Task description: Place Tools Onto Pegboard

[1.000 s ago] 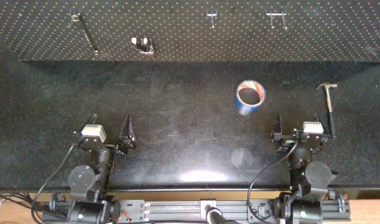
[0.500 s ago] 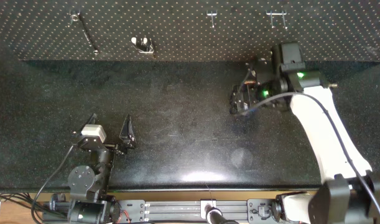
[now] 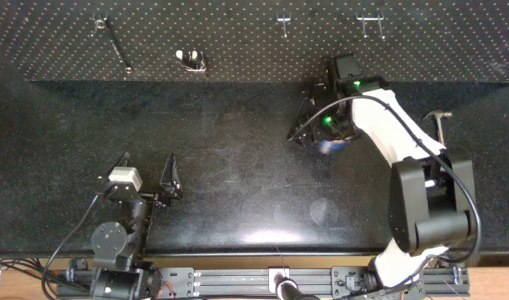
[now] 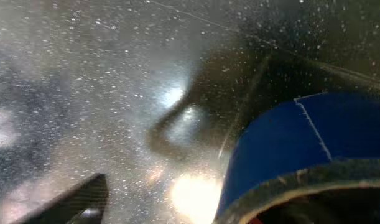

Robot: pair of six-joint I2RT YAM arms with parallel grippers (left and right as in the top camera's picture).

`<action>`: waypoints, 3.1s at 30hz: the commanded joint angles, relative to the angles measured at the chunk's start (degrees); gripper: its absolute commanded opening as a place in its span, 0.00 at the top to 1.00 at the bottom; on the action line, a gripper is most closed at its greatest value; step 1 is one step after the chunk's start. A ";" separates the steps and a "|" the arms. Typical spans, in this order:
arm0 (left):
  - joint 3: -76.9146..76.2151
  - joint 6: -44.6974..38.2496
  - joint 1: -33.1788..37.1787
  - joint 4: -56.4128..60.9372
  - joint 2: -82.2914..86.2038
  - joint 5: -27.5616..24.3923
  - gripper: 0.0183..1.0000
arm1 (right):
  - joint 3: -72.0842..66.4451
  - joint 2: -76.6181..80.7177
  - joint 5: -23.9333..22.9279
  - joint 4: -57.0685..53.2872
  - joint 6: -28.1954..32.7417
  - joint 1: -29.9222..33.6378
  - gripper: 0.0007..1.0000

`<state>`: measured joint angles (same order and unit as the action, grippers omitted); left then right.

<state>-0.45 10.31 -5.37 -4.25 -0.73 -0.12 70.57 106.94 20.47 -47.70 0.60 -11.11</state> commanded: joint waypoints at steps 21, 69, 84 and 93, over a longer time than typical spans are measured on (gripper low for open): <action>0.13 -0.31 -0.28 -0.31 0.52 0.11 0.01 | -11.65 -27.71 -38.32 64.74 -38.14 -22.99 0.93; 0.13 -0.31 -0.28 -0.31 0.52 0.11 0.01 | -4.44 -31.43 -12.37 20.50 -45.57 -12.85 0.64; 0.13 -0.31 -0.28 -0.28 0.52 0.11 0.01 | -9.55 -15.56 -14.29 -7.52 27.63 44.59 0.04; 0.13 -0.31 -0.28 -0.31 0.52 0.11 0.01 | 1.27 -0.66 -18.56 -10.45 33.68 48.52 0.04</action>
<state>-0.45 10.31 -5.45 -4.27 -0.67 -0.05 70.57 104.62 2.35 -57.80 32.29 37.12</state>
